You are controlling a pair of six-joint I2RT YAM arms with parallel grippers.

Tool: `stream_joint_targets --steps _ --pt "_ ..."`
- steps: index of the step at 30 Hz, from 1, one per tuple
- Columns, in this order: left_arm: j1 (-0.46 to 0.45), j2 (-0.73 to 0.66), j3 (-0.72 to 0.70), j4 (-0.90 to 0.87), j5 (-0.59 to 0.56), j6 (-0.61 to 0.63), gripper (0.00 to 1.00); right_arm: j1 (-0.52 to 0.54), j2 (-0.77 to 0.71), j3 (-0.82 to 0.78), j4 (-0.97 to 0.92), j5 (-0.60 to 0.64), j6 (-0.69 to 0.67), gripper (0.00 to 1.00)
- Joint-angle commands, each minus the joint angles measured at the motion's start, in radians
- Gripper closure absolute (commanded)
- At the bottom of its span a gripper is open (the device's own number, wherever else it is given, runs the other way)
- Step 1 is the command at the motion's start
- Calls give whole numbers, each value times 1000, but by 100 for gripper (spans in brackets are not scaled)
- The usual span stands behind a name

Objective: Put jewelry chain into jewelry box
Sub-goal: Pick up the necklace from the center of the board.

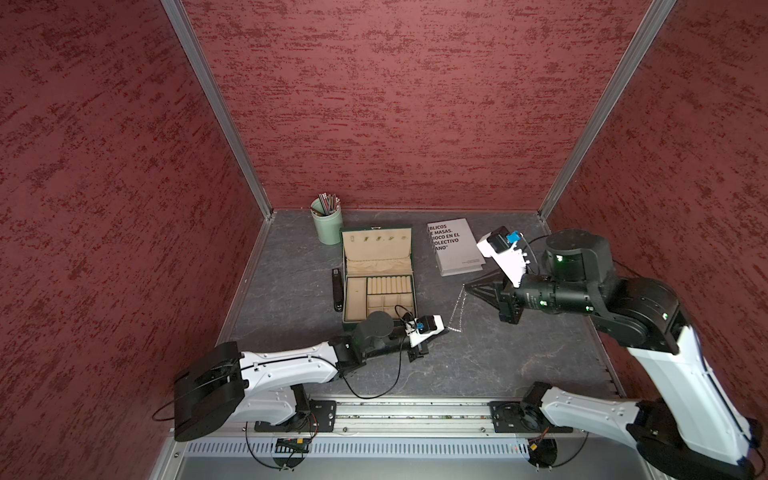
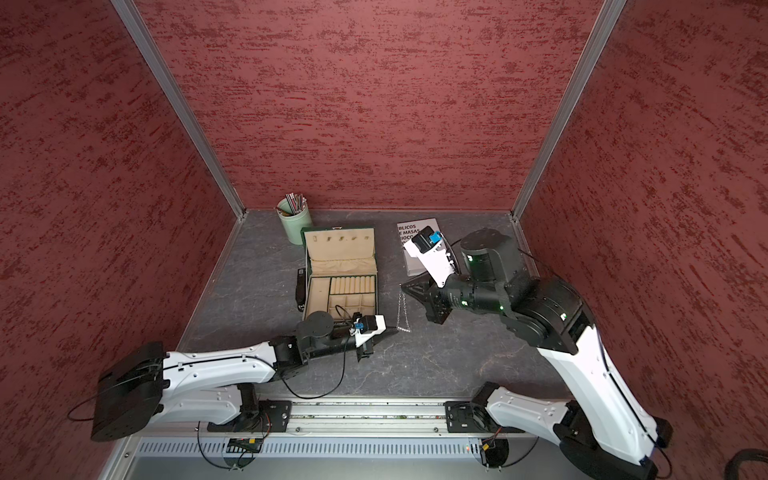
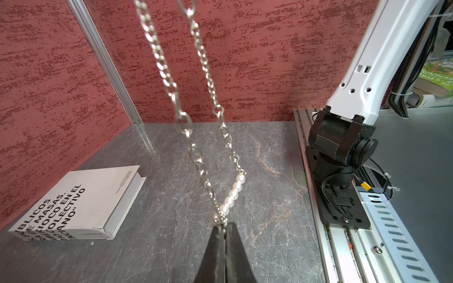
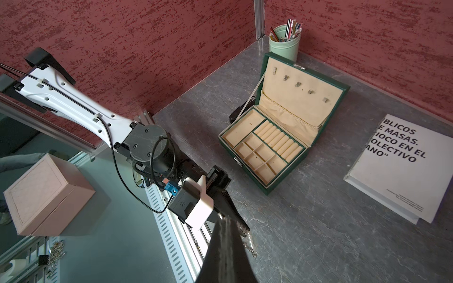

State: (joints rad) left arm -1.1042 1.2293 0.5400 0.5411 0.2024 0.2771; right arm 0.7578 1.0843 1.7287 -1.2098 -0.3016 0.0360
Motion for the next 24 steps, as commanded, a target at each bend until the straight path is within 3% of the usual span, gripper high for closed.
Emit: stream_joint_targets --steps 1,10,18,24 --pt "7 -11 30 -26 12 -6 100 14 -15 3 -7 26 -12 100" --pt "10 -20 24 -55 -35 -32 100 14 -27 -2 -1 53 -3 100" --pt "7 -130 50 -261 -122 4 100 13 -69 -131 70 42 35 99" --pt "6 -222 120 -477 -169 61 100 13 -108 -263 184 7 68 49"
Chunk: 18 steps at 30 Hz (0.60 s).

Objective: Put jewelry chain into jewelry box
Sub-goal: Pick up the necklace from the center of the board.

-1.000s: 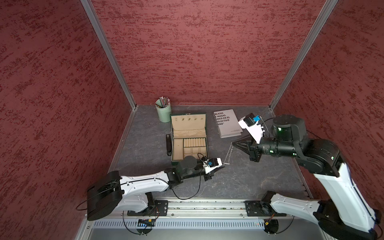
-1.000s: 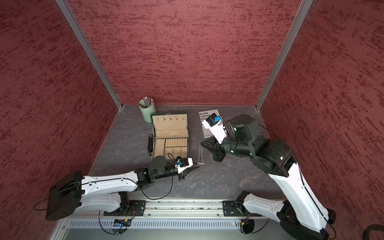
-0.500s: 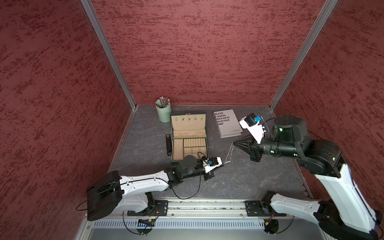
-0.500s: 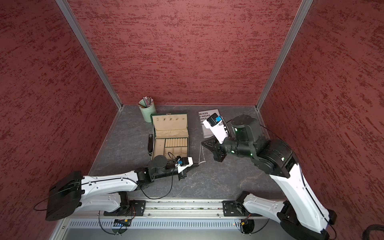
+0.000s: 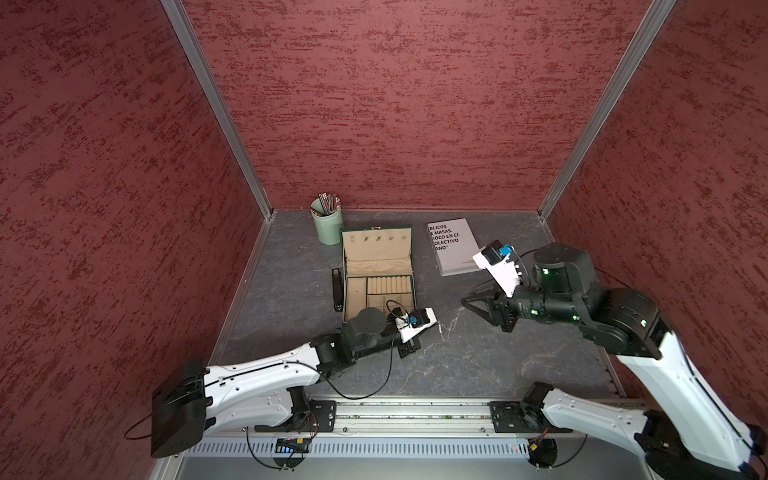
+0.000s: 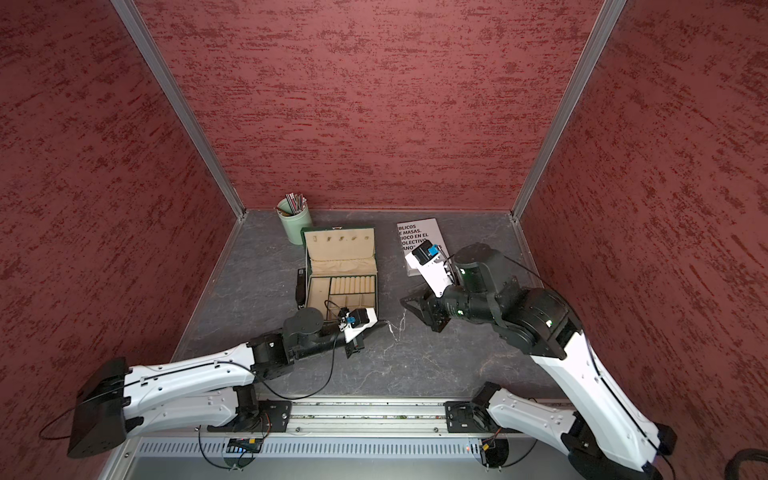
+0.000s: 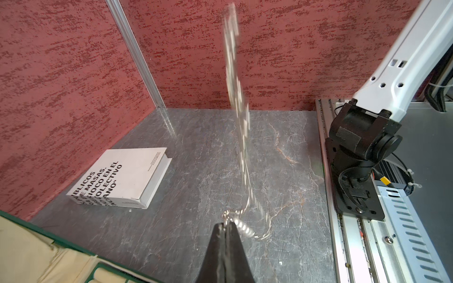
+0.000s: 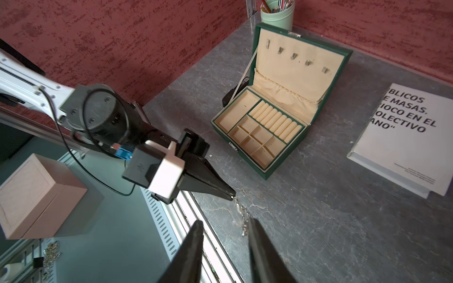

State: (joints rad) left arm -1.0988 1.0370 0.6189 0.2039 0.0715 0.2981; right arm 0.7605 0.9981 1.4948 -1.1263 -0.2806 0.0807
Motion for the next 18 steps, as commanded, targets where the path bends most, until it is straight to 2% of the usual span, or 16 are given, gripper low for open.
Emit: stream_joint_targets --steps 1,4,7,12,15,18 --pt "1 -40 57 -172 -48 53 100 11 -26 -44 116 -7 28 45" --pt "1 -71 104 -271 -78 96 100 11 -48 -84 175 42 46 38" --pt "2 -106 142 -341 -114 139 100 11 -88 -167 294 183 102 28" --pt "12 -162 178 -413 -174 208 100 11 -209 -454 643 339 165 25" --pt "29 -187 191 -438 -211 219 100 11 -213 -535 727 408 233 25" --pt "45 -205 197 -454 -256 208 100 11 -139 -561 738 468 369 24"
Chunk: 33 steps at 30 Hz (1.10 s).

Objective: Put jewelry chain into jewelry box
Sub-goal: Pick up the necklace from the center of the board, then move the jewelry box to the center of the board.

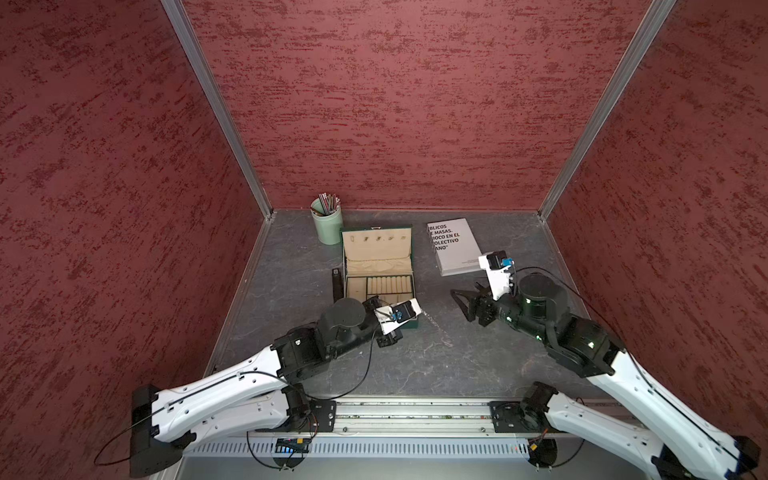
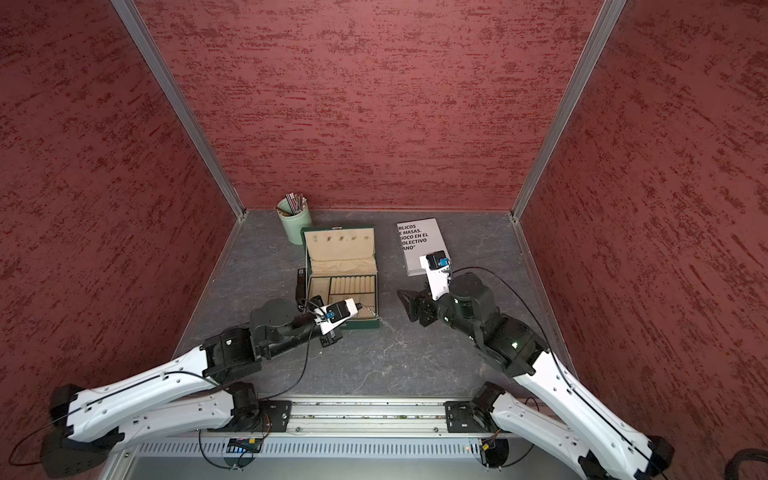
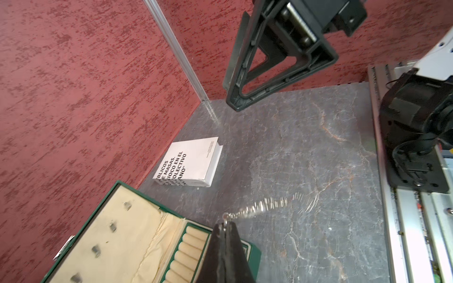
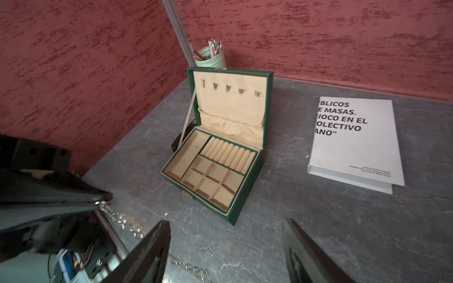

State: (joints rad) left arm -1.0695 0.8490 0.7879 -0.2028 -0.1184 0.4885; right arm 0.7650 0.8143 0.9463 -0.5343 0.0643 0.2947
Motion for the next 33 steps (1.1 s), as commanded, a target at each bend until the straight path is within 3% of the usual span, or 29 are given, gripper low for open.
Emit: stream_joint_targets --steps 1,5,8,12,17,22,26,33 --pt "19 -24 26 -44 -84 10 100 6 82 -6 110 149 190 24" --pt "27 -51 -4 -19 -128 -19 100 6 283 30 20 188 346 25" --pt "26 -69 -27 1 -144 -32 100 6 412 26 66 117 399 25" --pt "33 -76 -40 1 -179 -35 100 6 572 40 143 51 417 25" --pt "48 -92 -62 -5 -230 -49 100 5 743 101 157 79 434 25" --pt "57 -149 -100 4 -236 -58 100 6 889 159 171 -16 454 28" --pt "59 -177 -114 6 -233 -64 100 6 944 168 144 -8 446 38" --pt "57 -197 -109 8 -235 -61 100 4 902 117 58 124 427 67"
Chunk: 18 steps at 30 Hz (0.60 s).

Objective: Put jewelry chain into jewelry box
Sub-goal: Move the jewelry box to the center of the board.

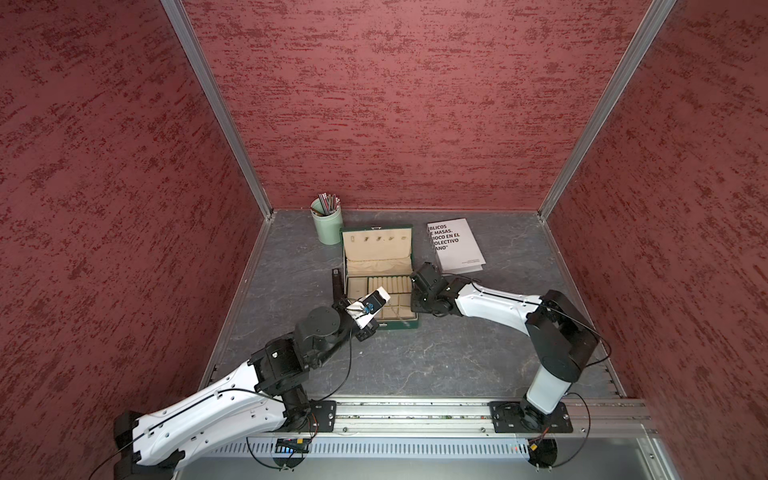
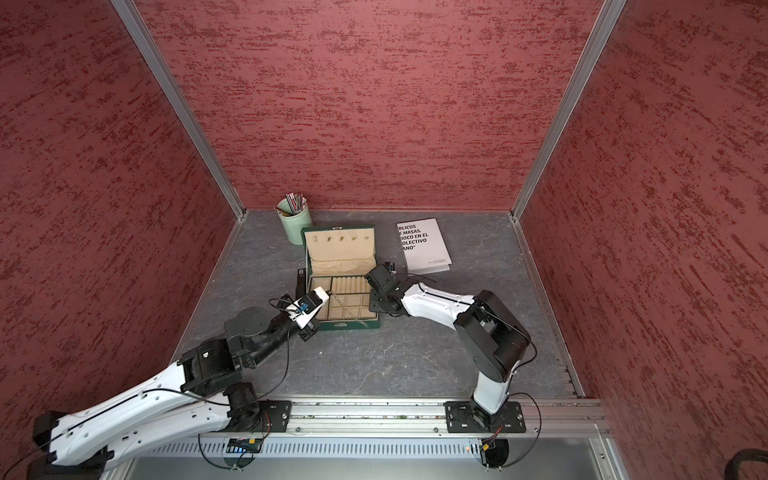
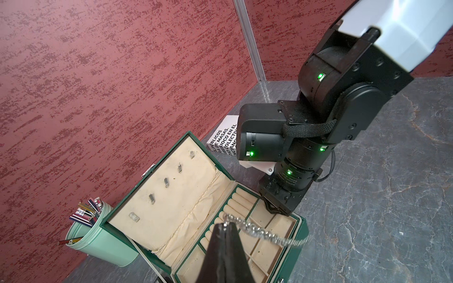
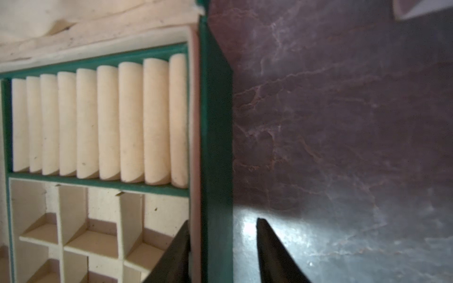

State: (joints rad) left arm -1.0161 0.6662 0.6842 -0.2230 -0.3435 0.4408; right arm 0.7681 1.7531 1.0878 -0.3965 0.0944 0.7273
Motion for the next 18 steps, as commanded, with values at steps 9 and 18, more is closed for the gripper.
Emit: stream_joint_targets --steps 9,18 --pt "6 -22 17 26 -7 4 100 -9 -187 -190 -185 156 -15 84" --pt "10 5 38 66 5 49 100 -6 -437 -323 -327 156 2 89"
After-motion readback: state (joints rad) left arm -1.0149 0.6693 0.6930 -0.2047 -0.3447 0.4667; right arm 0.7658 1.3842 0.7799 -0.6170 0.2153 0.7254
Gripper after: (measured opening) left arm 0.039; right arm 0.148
